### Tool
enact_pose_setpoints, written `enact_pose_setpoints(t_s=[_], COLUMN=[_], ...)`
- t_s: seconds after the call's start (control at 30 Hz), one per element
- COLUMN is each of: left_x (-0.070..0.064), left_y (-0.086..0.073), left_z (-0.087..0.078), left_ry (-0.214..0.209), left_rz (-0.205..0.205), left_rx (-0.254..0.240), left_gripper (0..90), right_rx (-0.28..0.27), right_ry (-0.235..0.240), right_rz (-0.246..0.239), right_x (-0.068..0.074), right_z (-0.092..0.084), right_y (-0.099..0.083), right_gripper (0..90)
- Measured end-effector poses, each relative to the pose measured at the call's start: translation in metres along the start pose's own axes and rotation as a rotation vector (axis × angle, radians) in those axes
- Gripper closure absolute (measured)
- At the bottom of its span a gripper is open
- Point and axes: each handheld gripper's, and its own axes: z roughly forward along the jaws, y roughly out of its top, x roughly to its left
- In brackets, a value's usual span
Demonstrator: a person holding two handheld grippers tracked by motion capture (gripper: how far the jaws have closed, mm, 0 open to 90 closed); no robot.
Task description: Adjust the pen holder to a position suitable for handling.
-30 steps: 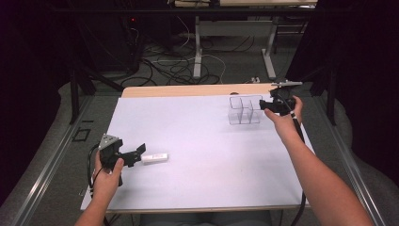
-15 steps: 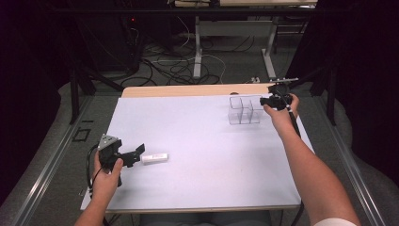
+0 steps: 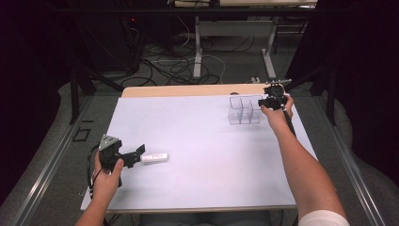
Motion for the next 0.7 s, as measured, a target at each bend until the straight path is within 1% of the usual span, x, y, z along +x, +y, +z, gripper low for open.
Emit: enact_pose_setpoints(t_s=[0.03,0.07,0.1,0.2,0.3,0.47,0.53,0.57,0.67,0.7], left_x=[0.000,0.000,0.000,0.001,0.001,0.001,0.001,0.001,0.000,0.000], left_y=[0.000,0.000,0.000,0.000,0.000,0.000,0.000,0.000,0.000,0.000], left_z=[0.000,0.000,0.000,0.000,-0.001,-0.001,0.000,0.000,0.000,0.000], left_ry=[0.000,-0.002,-0.001,-0.002,-0.003,-0.006,-0.007,-0.008,-0.011,-0.011], left_rz=[0.000,0.000,0.000,-0.001,-0.001,-0.003,-0.004,-0.004,-0.003,-0.003], left_rx=[0.000,0.003,0.003,0.005,0.005,0.003,0.004,0.006,0.010,0.011], left_gripper=[0.4,0.4,0.4,0.4,0.4,0.4,0.4,0.4,0.4,0.4], right_rx=[0.000,0.019,0.025,0.032,0.043,0.061,0.053,0.054,0.056,0.068], right_ry=[0.000,-0.009,-0.010,-0.015,-0.016,-0.014,-0.015,-0.027,-0.029,-0.022], right_rz=[0.000,0.000,0.009,0.011,0.028,0.036,0.033,0.033,0.039,0.055], right_x=[0.000,-0.002,-0.002,-0.004,-0.006,-0.005,-0.004,-0.003,-0.003,-0.001], right_z=[0.000,0.003,0.004,0.006,0.009,0.011,0.012,0.013,0.014,0.014], right_y=[0.000,-0.001,-0.001,-0.002,-0.003,-0.004,-0.004,-0.004,-0.005,-0.005], right_gripper=[65.9,67.3,67.9,68.7,71.8,76.3,77.2,78.6,80.9,82.7])
